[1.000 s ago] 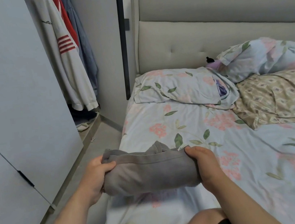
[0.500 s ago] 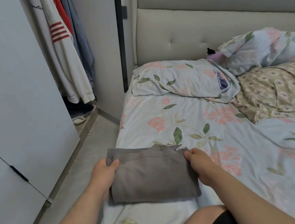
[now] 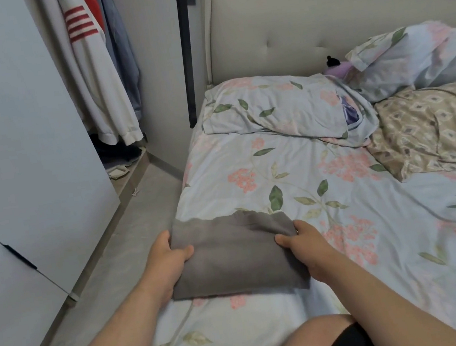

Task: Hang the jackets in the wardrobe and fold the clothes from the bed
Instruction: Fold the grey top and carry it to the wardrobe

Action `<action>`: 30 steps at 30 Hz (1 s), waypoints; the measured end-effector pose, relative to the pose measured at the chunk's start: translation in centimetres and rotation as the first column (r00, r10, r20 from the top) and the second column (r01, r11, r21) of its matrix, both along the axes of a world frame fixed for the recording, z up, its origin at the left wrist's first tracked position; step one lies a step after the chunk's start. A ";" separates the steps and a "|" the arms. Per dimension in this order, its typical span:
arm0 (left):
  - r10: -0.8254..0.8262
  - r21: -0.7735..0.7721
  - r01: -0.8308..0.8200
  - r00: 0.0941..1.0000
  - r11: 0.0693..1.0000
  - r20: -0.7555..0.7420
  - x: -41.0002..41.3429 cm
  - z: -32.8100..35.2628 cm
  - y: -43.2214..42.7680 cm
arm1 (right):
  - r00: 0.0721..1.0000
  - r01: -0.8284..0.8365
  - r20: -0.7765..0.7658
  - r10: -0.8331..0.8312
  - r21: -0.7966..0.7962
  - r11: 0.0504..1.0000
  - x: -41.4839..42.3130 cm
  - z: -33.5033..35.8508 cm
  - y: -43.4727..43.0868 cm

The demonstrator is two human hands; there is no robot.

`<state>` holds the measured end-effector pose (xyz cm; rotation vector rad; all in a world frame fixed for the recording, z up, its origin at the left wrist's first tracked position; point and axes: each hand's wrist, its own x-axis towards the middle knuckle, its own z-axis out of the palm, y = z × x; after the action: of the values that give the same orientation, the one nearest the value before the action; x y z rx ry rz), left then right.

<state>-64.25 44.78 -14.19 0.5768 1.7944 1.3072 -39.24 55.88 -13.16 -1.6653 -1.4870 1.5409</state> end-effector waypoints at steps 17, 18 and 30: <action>-0.020 -0.090 0.001 0.976 0.996 -0.216 0.0 -1.5 1.7 | 0.970 0.202 0.112 -0.215 0.120 0.972 -1.9 -0.9 1.3; -0.046 -0.154 -0.012 0.929 0.988 -0.366 0.1 -1.3 1.6 | 0.968 0.163 0.161 -0.190 0.164 0.973 -2.1 -0.8 1.1; -0.629 -0.541 0.409 0.114 0.735 -0.769 1.8 -3.1 2.8 | 0.486 -0.768 0.843 0.232 0.286 0.573 -7.3 -2.6 0.4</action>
<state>-62.47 47.61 -17.28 1.9841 2.1523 0.1210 -46.51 56.29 -15.81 -1.4451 -2.8121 0.2792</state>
